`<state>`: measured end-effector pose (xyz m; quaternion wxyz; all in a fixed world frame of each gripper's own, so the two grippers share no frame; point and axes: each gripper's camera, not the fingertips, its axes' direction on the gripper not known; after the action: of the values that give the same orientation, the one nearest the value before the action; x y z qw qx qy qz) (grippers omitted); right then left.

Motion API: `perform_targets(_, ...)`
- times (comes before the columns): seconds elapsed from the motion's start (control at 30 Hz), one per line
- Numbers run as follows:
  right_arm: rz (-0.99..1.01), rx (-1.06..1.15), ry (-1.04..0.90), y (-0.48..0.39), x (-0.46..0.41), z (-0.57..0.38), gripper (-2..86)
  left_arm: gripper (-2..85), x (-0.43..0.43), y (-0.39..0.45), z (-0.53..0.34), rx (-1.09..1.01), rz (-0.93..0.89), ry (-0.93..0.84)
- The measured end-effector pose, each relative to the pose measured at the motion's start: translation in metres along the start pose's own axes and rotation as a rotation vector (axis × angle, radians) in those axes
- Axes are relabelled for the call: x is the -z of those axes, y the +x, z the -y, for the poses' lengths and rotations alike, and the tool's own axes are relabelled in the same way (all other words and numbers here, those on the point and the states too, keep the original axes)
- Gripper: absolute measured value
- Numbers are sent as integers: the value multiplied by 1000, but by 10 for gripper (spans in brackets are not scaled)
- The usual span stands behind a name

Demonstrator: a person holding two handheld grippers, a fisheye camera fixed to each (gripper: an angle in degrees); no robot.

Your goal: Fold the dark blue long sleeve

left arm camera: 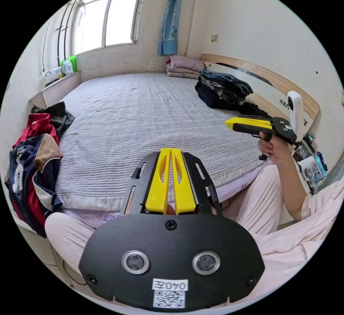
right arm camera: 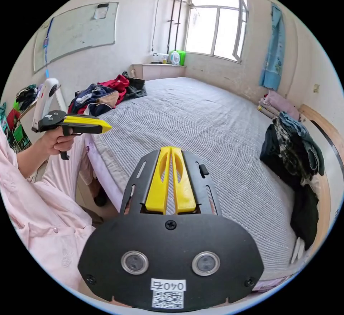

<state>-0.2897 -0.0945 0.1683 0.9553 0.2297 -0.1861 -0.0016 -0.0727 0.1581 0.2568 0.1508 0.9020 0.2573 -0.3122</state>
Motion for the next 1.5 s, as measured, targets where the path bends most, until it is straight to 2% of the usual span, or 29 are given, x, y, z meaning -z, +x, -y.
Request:
perform_targets(0.33, 218, -43, -45, -39, -41, 31, -10, -6, 110, -124, -21, 230, 50, 188)
perform_targets(0.43, 234, -26, -64, -39, -37, 34, -10, -1, 126, -139, -25, 256, 99, 224)
perform_targets(0.5, 224, -4, -79, -33, -31, 36, -10, 20, 132, -149, -28, 302, 229, 244)
perform_targets(0.6, 176, 31, -104, -16, -18, 39, -10, 60, 133, -176, -27, 368, 513, 220)
perform_targets(0.63, 174, 39, -113, -7, -14, 41, -10, 63, 133, -183, -27, 375, 543, 215)
perform_targets(0.77, 228, 32, -131, 22, -15, 57, -10, 82, 121, -243, -13, 409, 518, 117)
perform_targets(0.93, 235, 38, -144, 40, -24, 80, -10, 79, 109, -284, 5, 421, 571, 62)
perform_targets(1.03, 251, 33, -153, 51, -30, 92, -10, 77, 94, -311, 18, 405, 517, -11)
perform_targets(1.13, 281, 29, -161, 66, -32, 104, -10, 82, 70, -347, 31, 413, 450, -156)
perform_targets(1.23, 310, 41, -182, 88, -33, 118, -10, 38, 58, -373, 38, 408, 425, -253)
perform_targets(1.27, 322, 48, -187, 98, -33, 124, -10, 7, 70, -374, 40, 371, 379, -213)
perform_targets(1.33, 349, 60, -181, 116, -31, 135, -10, -6, 103, -377, 42, 387, 140, -93)
perform_targets(1.4, 404, 61, -148, 137, -28, 146, -9, -12, 150, -380, 40, 403, -186, 90)
perform_targets(1.5, 544, -10, -103, 184, -29, 167, -9, -14, 191, -373, 36, 365, -353, 195)
